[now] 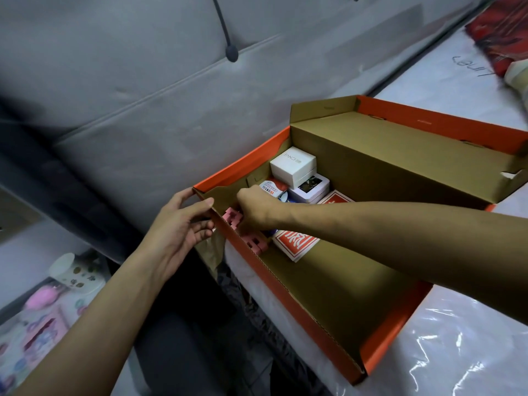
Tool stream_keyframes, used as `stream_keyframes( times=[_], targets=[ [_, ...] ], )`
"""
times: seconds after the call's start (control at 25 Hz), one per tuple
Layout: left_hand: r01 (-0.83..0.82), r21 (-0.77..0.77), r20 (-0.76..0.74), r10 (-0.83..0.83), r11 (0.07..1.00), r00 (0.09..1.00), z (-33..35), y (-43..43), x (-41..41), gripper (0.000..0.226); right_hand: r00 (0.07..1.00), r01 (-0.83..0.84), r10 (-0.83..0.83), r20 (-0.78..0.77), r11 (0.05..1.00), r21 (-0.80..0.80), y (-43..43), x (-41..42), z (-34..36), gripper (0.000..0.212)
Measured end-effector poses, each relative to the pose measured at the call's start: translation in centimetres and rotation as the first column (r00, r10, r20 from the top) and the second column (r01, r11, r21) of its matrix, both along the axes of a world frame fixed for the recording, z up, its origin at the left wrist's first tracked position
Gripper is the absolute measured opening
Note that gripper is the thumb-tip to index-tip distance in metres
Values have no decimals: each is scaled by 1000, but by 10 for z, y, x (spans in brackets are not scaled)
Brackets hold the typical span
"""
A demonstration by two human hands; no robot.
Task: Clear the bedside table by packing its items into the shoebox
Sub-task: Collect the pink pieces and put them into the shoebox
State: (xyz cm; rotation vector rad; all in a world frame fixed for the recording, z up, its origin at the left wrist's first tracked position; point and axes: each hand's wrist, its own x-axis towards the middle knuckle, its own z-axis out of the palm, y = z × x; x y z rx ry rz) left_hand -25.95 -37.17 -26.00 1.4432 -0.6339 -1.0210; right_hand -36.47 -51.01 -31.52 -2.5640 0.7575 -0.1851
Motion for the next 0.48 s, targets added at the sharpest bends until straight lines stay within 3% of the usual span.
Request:
stream_keyframes(
  times=[0.16,0.48],
  targets=[
    [5,-3,10,-5,1000,1000,-1,1,2,46,990,47,-50,131,999,27,7,6,-3,46],
    [6,-5,-1,-6,1000,1000,-2,1,5,46,990,34,-38,132,999,32,6,3,-5,40]
  ],
)
